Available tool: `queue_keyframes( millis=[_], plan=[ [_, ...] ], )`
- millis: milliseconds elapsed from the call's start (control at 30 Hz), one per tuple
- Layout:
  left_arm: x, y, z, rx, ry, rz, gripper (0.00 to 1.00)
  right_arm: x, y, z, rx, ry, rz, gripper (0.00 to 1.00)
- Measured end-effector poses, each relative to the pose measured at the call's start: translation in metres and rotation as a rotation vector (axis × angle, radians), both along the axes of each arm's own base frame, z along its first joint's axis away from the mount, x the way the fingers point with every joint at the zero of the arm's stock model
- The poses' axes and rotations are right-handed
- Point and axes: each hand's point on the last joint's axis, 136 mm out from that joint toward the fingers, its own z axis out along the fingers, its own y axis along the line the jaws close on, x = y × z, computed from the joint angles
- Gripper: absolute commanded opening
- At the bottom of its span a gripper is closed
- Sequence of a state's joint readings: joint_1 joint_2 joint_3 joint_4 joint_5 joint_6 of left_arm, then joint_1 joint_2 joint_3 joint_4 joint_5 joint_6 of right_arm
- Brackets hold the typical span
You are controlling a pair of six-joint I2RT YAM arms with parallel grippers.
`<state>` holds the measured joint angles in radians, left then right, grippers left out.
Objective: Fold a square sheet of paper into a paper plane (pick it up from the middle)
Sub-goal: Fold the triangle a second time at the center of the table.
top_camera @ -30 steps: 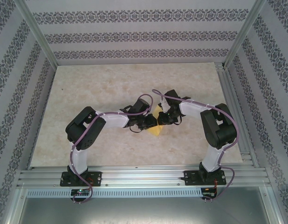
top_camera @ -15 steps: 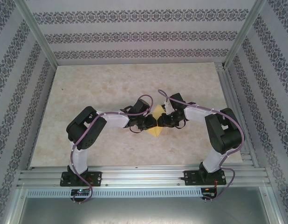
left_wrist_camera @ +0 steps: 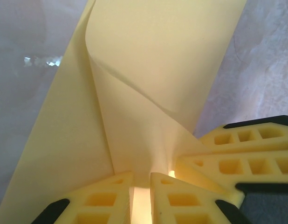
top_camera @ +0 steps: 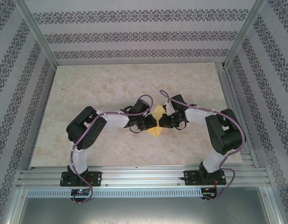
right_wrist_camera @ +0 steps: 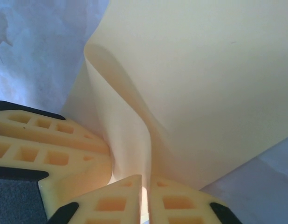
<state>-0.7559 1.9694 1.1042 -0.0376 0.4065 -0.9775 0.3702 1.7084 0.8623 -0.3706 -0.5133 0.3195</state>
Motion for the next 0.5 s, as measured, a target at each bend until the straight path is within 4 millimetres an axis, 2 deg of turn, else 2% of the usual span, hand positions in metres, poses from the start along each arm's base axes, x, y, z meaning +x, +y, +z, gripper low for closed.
queue_keyframes(
  millis=[167, 500],
  plan=[
    [-0.0001, 0.0000, -0.0001, 0.000, 0.000, 0.000, 0.19, 0.0031, -0.0036, 0.0016, -0.032, -0.010, 0.007, 0.03],
    [-0.0001, 0.0000, -0.0001, 0.000, 0.000, 0.000, 0.21, 0.0097, -0.0054, 0.0051, -0.069, -0.033, 0.048, 0.05]
  ],
)
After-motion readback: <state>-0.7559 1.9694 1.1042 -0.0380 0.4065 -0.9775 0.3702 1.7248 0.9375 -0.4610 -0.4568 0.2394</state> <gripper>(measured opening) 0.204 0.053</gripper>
